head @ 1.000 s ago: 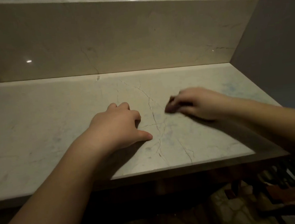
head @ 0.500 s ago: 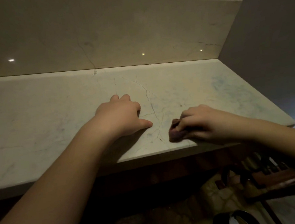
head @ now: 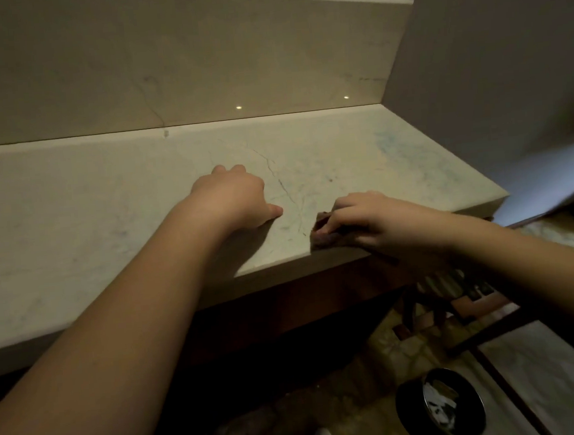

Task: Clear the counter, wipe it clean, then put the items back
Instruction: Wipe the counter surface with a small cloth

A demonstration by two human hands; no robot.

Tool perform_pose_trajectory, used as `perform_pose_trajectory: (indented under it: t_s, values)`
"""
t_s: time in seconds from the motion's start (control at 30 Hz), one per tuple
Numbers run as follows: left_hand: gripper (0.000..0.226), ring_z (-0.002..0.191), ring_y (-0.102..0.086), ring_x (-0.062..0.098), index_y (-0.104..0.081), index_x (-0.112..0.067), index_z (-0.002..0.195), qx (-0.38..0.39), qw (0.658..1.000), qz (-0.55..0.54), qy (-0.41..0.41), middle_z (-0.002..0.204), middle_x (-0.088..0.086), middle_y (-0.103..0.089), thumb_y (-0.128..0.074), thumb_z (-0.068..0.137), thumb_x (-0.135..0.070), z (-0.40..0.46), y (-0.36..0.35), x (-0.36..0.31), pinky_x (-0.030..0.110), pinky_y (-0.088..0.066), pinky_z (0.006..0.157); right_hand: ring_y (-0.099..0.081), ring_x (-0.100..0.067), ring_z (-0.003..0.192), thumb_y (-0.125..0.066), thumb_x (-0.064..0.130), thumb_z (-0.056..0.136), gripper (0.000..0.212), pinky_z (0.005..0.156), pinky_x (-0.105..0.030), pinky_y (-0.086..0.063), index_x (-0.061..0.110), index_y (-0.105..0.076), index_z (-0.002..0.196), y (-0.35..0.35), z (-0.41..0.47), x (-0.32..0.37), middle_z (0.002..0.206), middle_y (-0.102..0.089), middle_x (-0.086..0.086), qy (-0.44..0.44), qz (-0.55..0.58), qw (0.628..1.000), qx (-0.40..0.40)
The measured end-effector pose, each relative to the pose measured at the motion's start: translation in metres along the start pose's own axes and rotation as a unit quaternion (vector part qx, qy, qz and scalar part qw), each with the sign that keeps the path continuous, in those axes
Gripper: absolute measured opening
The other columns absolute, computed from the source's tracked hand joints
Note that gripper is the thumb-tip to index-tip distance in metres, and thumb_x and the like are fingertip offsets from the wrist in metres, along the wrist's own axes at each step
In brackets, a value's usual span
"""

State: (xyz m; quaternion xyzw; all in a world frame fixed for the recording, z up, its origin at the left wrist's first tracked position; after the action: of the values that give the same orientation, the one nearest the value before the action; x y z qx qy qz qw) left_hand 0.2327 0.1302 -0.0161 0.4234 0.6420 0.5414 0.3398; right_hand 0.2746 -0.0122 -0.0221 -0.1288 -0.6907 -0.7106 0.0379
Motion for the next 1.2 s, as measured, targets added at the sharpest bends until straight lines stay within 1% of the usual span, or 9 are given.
perform_pose_trajectory:
  t_s: [0.2, 0.37, 0.5, 0.63, 0.77, 0.93, 1.0, 1.1, 1.2]
  values:
    - [0.054, 0.115, -0.044, 0.029, -0.057, -0.023, 0.123, -0.006, 1.0, 0.008, 0.002, 0.126, 0.008, -0.049, -0.04, 0.092, -0.064, -0.003, -0.003, -0.001, 0.041, -0.041, 0.081, -0.054, -0.018, 0.094, -0.055, 0.037, 0.094, 0.027, 0.081, -0.036, -0.045, 0.026, -0.064, 0.116, 0.014, 0.031, -0.013, 0.103, -0.059, 0.003, -0.087, -0.02, 0.994, -0.054]
    - [0.051, 0.119, -0.042, 0.028, -0.054, -0.026, 0.124, -0.014, 1.0, 0.003, 0.016, 0.129, 0.007, -0.048, -0.037, 0.093, -0.063, -0.008, -0.003, -0.001, 0.042, -0.042, 0.081, -0.055, -0.022, 0.092, -0.055, 0.039, 0.092, 0.03, 0.074, -0.037, -0.043, 0.026, -0.064, 0.117, 0.007, 0.015, -0.002, 0.101, -0.06, -0.002, -0.036, -0.038, 0.996, -0.079]
    - [0.05, 0.125, -0.038, 0.026, -0.049, -0.027, 0.13, -0.009, 0.999, -0.029, 0.041, 0.135, 0.004, -0.044, -0.035, 0.095, -0.06, -0.007, -0.013, -0.001, 0.042, -0.042, 0.082, -0.056, -0.022, 0.088, -0.038, 0.049, 0.088, 0.037, 0.069, -0.035, -0.039, 0.036, -0.061, 0.113, 0.009, -0.022, -0.012, 0.096, -0.06, 0.001, 0.014, -0.044, 0.997, -0.069]
    - [0.048, 0.122, -0.04, 0.025, -0.051, -0.025, 0.127, 0.005, 0.993, -0.064, 0.101, 0.133, 0.003, -0.045, -0.041, 0.094, -0.058, -0.004, -0.012, -0.002, 0.042, -0.043, 0.088, -0.056, -0.021, 0.091, -0.038, 0.053, 0.089, 0.04, 0.071, -0.039, -0.044, 0.033, -0.063, 0.112, 0.022, -0.024, -0.053, 0.099, -0.062, 0.002, 0.012, -0.051, 0.997, -0.055]
    - [0.051, 0.122, -0.039, 0.024, -0.052, -0.024, 0.128, -0.021, 0.988, -0.088, 0.125, 0.134, 0.003, -0.046, -0.048, 0.091, -0.059, 0.011, 0.001, -0.029, 0.043, -0.044, 0.091, -0.056, -0.023, 0.097, -0.05, 0.043, 0.095, 0.03, 0.079, -0.04, -0.044, 0.027, -0.062, 0.116, 0.044, 0.014, -0.116, 0.106, -0.062, 0.001, -0.044, -0.084, 0.993, -0.065]
    - [0.055, 0.125, -0.039, 0.021, -0.049, -0.026, 0.134, -0.045, 0.981, -0.12, 0.144, 0.139, -0.001, -0.044, -0.051, 0.09, -0.058, 0.03, 0.008, -0.058, 0.038, -0.043, 0.09, -0.055, -0.017, 0.087, -0.035, 0.054, 0.089, 0.043, 0.072, -0.031, -0.039, 0.03, -0.062, 0.111, 0.03, -0.002, -0.088, 0.098, -0.061, 0.004, 0.081, -0.041, 0.995, -0.039]
    - [0.053, 0.122, -0.041, 0.019, -0.05, -0.027, 0.132, -0.044, 0.98, -0.125, 0.147, 0.137, -0.002, -0.045, -0.052, 0.089, -0.059, 0.034, 0.005, -0.065, 0.036, -0.044, 0.087, -0.055, -0.015, 0.082, -0.037, 0.046, 0.087, 0.036, 0.069, -0.028, -0.037, 0.033, -0.059, 0.112, 0.022, -0.027, -0.073, 0.095, -0.061, 0.006, 0.138, -0.058, 0.989, -0.015]
    - [0.055, 0.122, -0.04, 0.02, -0.051, -0.028, 0.132, -0.027, 0.981, -0.107, 0.157, 0.137, -0.003, -0.046, -0.049, 0.088, -0.062, 0.036, 0.001, -0.07, 0.037, -0.044, 0.087, -0.056, -0.013, 0.078, -0.037, 0.04, 0.084, 0.031, 0.064, -0.026, -0.034, 0.039, -0.053, 0.111, 0.022, -0.044, -0.071, 0.089, -0.059, 0.01, 0.178, -0.098, 0.979, -0.012]
    - [0.057, 0.128, -0.037, 0.02, -0.05, -0.029, 0.134, -0.019, 0.982, -0.096, 0.164, 0.142, -0.003, -0.043, -0.047, 0.089, -0.063, 0.034, 0.001, -0.07, 0.038, -0.042, 0.093, -0.056, -0.016, 0.083, -0.031, 0.049, 0.088, 0.036, 0.067, -0.029, -0.034, 0.038, -0.057, 0.111, 0.03, -0.025, -0.075, 0.092, -0.06, 0.009, 0.178, -0.09, 0.98, -0.015]
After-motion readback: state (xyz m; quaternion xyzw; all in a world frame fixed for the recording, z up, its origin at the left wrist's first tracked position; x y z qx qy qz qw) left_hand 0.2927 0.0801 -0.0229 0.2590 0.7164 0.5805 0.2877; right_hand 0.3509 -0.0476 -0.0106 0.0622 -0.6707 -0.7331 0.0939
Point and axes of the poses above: each hand's wrist, its own z-axis towards the middle knuckle, its own y-axis out of the back of the hand, x = y × z, the point moved 10 cm from there along z, towards the middle knuckle
